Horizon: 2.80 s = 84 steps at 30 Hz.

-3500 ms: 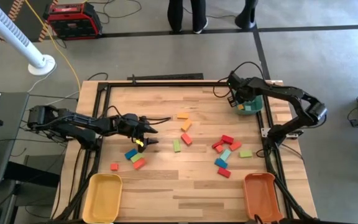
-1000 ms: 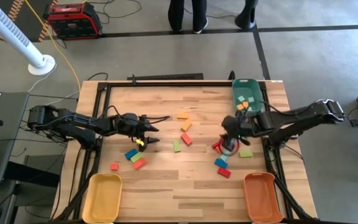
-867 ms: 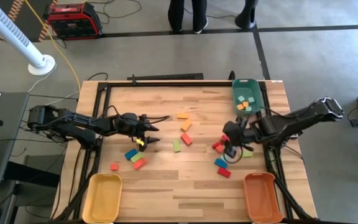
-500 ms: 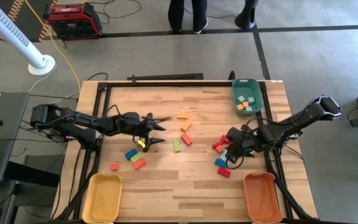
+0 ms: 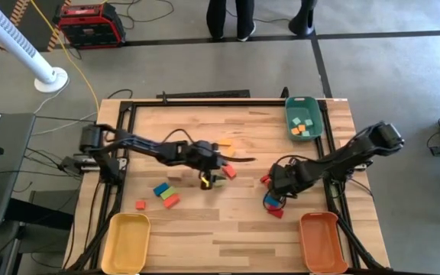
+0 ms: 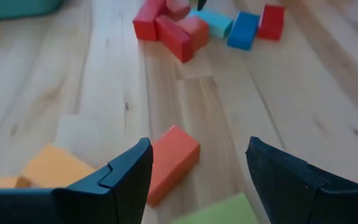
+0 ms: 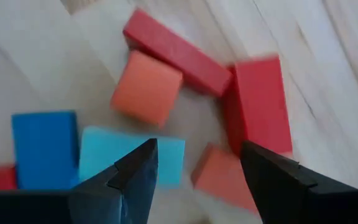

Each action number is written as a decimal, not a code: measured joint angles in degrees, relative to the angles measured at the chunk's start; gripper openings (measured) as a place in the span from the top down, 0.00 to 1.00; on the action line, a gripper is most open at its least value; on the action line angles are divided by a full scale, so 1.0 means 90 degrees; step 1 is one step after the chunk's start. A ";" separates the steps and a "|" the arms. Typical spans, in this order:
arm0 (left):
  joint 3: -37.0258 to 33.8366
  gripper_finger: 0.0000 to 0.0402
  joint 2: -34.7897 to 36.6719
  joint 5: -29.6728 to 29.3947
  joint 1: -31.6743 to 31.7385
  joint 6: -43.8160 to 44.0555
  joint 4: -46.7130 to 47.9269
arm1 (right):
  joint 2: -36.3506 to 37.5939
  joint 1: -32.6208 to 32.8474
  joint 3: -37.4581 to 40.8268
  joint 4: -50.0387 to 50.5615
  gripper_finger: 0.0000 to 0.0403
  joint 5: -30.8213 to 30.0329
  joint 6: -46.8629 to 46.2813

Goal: Sort blocks by size
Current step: Put the orange square block into the green bin

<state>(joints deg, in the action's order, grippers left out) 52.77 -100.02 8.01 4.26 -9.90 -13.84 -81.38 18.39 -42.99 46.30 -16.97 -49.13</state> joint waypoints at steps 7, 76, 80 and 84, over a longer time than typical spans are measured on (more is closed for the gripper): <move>0.0708 0.38 -0.0659 0.0030 -0.0093 -0.0166 0.0288 | -0.0726 -0.0364 -0.0002 -0.2140 0.37 0.0332 0.1192; 0.3755 0.49 -0.3488 -0.0578 -0.0915 0.0800 0.0329 | 0.0106 0.2548 -0.1549 0.0909 0.37 -0.0291 -0.1330; 0.3755 0.61 -0.3476 -0.0577 -0.0973 0.0594 0.0424 | 0.0106 0.2546 -0.1547 0.0919 0.37 -0.0296 -0.1332; 0.3755 0.69 -0.3478 -0.0570 -0.0999 0.0503 0.0423 | 0.0106 0.2546 -0.1548 0.0926 0.37 -0.0296 -0.1353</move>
<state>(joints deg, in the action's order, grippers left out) 86.56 -131.33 2.88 -4.73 -5.38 -10.03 -80.42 41.30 -56.92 54.63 -19.64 -61.31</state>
